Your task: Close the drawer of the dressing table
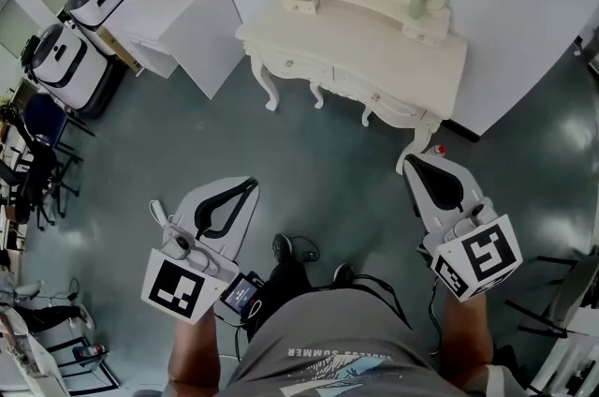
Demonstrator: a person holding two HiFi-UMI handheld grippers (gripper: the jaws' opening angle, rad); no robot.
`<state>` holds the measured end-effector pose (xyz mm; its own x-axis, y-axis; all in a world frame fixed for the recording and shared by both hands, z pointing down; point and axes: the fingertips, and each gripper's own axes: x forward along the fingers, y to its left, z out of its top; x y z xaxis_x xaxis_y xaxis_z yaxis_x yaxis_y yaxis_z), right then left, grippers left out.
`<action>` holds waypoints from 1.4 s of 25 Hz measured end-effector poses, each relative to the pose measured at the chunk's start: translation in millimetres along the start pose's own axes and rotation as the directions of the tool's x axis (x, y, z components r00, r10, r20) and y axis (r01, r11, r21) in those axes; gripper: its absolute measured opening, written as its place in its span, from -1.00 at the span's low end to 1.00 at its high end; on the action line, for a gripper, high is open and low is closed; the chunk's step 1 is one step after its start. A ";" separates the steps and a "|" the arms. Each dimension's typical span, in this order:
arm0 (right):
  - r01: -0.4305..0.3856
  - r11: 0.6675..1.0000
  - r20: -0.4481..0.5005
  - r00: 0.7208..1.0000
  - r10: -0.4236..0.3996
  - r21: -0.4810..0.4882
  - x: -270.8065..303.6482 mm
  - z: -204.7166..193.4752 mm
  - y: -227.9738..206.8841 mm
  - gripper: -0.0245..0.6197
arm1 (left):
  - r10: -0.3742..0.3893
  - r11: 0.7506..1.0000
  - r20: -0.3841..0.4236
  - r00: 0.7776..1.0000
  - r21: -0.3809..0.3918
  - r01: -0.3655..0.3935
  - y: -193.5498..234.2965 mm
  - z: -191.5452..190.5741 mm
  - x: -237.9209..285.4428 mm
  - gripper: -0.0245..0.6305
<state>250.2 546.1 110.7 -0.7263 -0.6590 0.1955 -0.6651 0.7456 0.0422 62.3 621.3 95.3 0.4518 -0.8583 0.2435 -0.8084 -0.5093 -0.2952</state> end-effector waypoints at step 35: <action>0.349 0.937 -0.069 0.935 -0.349 -0.005 213.8 64.6 -3.2 -0.92 | -0.314 0.949 0.173 0.934 0.045 0.311 262.7 -42.1 117.8 -0.92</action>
<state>85.8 396.4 89.1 -0.4350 -0.8691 0.2354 -0.8759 0.4690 0.1131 -112.7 389.1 85.3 0.7406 -0.6525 0.1602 -0.6103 -0.7530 -0.2460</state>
